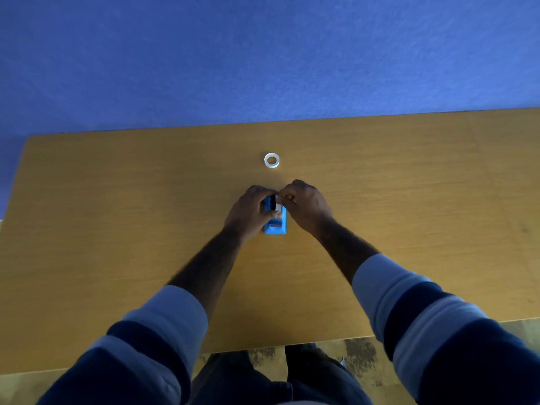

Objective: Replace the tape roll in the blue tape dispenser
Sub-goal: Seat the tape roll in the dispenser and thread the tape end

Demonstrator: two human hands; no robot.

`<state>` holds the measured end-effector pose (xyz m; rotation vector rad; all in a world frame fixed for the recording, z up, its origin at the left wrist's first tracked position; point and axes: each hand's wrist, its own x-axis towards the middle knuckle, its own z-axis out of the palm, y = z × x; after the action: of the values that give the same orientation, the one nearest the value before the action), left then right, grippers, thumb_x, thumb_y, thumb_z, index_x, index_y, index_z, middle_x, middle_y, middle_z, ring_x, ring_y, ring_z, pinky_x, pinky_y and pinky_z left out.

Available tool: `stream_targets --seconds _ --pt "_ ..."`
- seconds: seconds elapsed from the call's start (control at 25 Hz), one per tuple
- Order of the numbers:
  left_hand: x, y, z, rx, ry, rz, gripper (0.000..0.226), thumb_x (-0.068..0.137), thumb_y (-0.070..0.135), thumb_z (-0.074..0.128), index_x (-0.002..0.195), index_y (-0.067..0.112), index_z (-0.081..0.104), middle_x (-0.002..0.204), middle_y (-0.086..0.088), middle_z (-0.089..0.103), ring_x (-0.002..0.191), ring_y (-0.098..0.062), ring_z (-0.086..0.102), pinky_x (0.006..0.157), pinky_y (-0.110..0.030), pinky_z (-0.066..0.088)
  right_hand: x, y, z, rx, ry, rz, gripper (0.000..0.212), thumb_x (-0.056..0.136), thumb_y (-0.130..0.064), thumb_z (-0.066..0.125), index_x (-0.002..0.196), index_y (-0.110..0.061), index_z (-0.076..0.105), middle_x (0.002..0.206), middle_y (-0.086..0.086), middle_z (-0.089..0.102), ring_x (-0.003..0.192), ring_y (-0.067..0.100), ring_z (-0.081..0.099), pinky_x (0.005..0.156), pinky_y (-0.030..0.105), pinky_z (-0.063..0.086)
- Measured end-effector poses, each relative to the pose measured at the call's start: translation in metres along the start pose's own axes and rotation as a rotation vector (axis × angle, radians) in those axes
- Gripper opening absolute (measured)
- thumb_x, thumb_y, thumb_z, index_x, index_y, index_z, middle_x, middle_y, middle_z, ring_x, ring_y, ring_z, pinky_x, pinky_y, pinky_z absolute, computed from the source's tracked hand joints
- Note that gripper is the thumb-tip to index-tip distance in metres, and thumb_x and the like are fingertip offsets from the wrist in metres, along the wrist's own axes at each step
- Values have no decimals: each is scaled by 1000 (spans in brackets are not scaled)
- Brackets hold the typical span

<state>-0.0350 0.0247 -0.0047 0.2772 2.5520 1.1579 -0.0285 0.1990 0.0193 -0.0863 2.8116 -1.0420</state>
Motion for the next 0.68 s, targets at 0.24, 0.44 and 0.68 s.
stream_targets --seconds 0.24,0.44,0.68 --pt "-2 2 -1 -15 -3 -6 49 77 28 81 123 24 66 121 4 60 108 -13 59 96 -44 52 11 -2 -1 1 -11 88 14 93 -21 66 90 -10 72 86 2 65 77 18 60 63 31 47" --pt "-2 3 -2 -32 1 -18 49 77 26 82 123 24 66 121 5 60 108 -15 60 97 -46 52 14 -5 0 8 -21 131 12 93 -21 64 87 -12 70 82 -1 63 73 15 58 58 28 43" --pt "-2 5 -2 -24 5 -22 48 77 25 83 122 23 67 122 3 61 108 -16 60 97 -47 52 16 -3 -8 72 -91 155 9 90 -25 69 83 -21 66 81 -7 62 73 9 58 58 25 43"
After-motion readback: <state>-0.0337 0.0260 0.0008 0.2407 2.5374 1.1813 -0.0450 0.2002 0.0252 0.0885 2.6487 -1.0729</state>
